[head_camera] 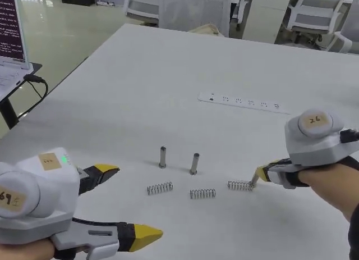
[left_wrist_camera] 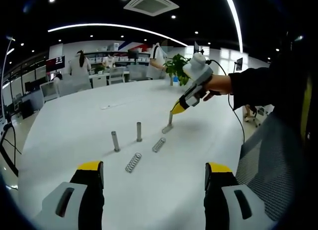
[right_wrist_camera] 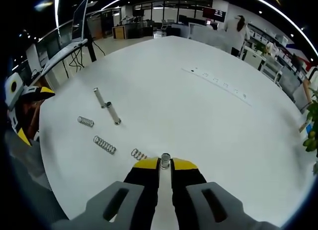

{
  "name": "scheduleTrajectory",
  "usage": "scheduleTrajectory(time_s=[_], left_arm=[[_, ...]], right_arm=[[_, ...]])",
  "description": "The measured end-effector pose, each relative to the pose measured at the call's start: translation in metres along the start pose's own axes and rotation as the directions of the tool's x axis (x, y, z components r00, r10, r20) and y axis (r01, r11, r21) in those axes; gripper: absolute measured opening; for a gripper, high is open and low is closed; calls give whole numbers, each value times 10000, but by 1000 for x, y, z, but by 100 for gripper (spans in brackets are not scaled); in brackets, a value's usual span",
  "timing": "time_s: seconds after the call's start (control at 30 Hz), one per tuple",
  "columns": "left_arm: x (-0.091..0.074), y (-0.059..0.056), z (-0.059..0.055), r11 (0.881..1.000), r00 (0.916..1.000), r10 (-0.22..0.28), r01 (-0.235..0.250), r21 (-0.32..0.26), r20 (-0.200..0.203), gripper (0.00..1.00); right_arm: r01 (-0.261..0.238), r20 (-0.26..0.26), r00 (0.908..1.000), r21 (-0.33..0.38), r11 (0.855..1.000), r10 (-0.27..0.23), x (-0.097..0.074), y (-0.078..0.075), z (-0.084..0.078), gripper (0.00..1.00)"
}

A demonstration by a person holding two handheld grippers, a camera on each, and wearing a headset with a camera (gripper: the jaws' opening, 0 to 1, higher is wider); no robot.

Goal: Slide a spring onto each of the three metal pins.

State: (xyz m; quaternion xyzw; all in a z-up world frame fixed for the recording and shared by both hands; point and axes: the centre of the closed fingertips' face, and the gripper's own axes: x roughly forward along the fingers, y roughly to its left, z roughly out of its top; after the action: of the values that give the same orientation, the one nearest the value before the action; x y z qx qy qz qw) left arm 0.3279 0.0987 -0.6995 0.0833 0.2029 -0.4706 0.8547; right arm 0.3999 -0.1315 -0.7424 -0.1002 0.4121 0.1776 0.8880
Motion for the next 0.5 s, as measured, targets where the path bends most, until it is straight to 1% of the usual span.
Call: scheduleTrajectory(time_s=[0.5], left_arm=[[0, -1, 0, 10000, 10000, -39, 39, 20, -11, 81]], right_arm=[[9, 66, 10000, 23, 10000, -9, -3, -3, -7, 10]])
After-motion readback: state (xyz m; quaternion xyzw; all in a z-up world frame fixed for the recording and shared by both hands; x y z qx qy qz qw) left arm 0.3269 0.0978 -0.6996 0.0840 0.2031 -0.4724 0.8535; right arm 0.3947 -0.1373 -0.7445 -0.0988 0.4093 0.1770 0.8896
